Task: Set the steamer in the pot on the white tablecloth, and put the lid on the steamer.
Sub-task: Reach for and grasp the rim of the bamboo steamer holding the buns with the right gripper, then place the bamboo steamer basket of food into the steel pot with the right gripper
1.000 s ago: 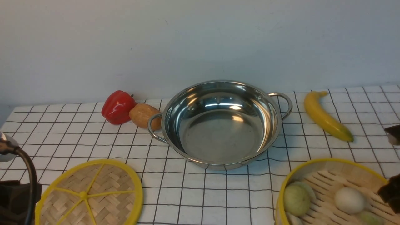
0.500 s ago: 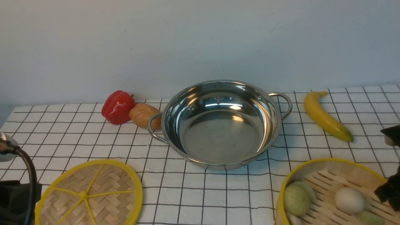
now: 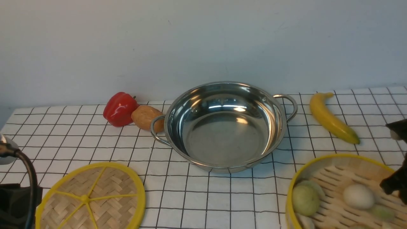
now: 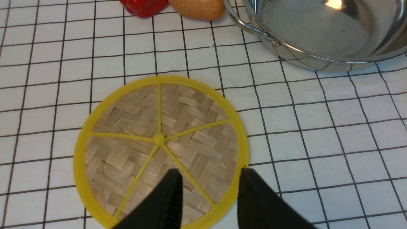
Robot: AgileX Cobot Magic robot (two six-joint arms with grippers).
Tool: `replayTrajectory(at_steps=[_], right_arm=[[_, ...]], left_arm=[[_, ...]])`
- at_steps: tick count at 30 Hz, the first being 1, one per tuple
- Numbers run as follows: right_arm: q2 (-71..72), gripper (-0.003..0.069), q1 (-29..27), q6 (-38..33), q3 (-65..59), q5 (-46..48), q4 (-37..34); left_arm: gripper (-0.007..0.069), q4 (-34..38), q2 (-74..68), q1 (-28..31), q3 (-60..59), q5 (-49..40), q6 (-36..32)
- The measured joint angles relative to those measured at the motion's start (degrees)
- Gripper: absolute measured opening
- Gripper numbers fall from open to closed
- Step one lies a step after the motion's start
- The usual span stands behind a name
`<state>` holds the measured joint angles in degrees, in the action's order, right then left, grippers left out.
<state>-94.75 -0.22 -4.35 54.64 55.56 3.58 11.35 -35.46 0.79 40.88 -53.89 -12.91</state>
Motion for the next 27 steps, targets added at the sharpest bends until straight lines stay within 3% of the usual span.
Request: replayTrajectory(at_steps=[9,16,22,27], right_arm=[[0.17,0.0057,0.0,-2.46,6.05,8.79,-1.32],[0.17,0.0057,0.0,-5.02,8.21,14.38,-6.75],[0.17,0.0057,0.49,-5.1,14.64,14.36,-9.69],[-0.33,0.0057,4.82,-5.1,21.32,14.5,-10.64]], left_arm=[[0.0243,0.0,0.0,0.0,0.0,0.05,0.0],[0.0243,0.0,0.0,0.0,0.0,0.11,0.0],[0.0243,0.0,0.0,0.0,0.0,0.16,0.0],[0.0243,0.4,0.0,0.0,0.0,0.16,0.0]])
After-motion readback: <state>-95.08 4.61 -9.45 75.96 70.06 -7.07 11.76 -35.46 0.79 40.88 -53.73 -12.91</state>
